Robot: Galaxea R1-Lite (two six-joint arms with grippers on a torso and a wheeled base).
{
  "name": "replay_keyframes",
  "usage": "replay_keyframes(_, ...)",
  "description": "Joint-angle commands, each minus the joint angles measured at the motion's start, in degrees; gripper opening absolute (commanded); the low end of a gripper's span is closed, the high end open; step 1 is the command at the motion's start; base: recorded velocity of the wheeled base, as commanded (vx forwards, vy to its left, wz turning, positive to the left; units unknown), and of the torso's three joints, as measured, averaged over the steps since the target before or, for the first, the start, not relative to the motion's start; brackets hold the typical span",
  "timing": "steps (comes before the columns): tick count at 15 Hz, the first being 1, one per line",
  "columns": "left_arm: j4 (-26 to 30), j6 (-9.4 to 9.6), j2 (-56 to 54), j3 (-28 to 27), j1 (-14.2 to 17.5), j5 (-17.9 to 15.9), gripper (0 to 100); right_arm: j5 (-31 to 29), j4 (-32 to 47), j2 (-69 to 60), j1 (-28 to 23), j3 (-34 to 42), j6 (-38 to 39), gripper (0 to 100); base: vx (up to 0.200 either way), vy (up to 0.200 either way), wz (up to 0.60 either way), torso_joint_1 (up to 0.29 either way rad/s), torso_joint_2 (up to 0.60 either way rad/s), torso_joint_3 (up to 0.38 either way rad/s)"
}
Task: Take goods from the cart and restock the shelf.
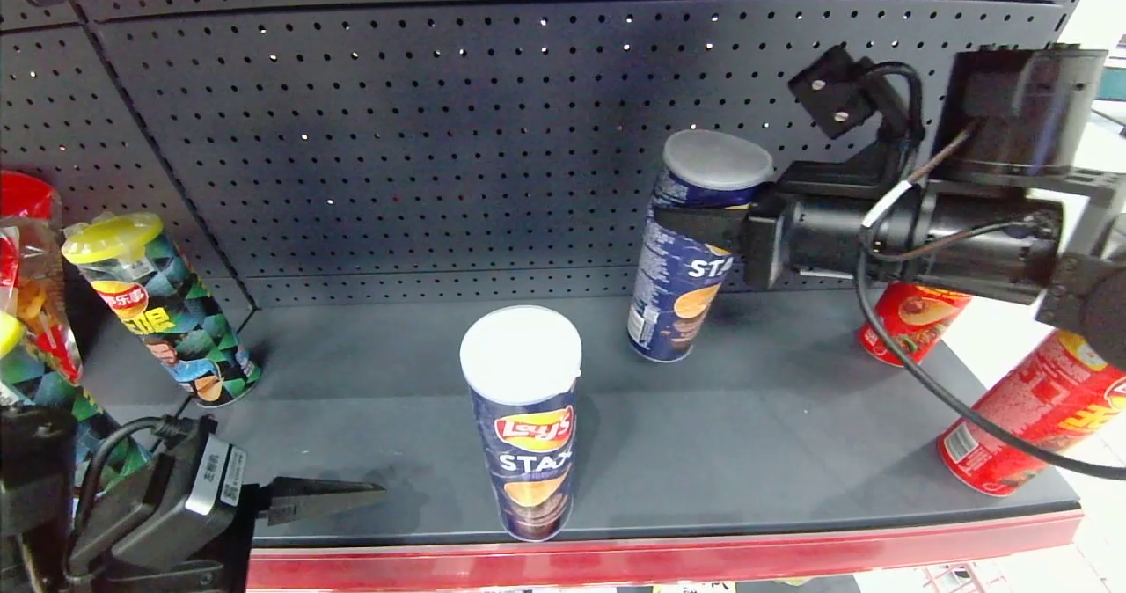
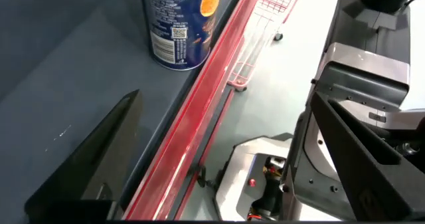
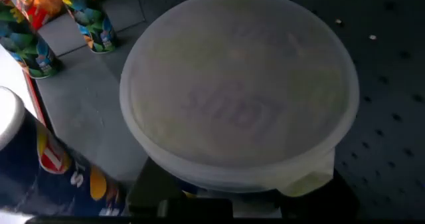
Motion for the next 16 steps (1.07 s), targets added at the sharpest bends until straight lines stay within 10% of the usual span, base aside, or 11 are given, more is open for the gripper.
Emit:
replay_keyframes(1, -0.01, -0.10, -0.92, 0.20, 0.10, 0.06, 100, 0.19, -0.34, 6.67, 1.51, -4.22, 0.25, 0, 0.000, 0.000, 0.00, 0.000, 0.00, 0.000)
replay_keyframes(16, -0.01, -0.54, -1.19, 0.29, 0.01, 1.99, 100, 0.89, -0.34, 12.91, 7.22, -7.65, -0.19, 0, 0.000, 0.000, 0.00, 0.000, 0.00, 0.000)
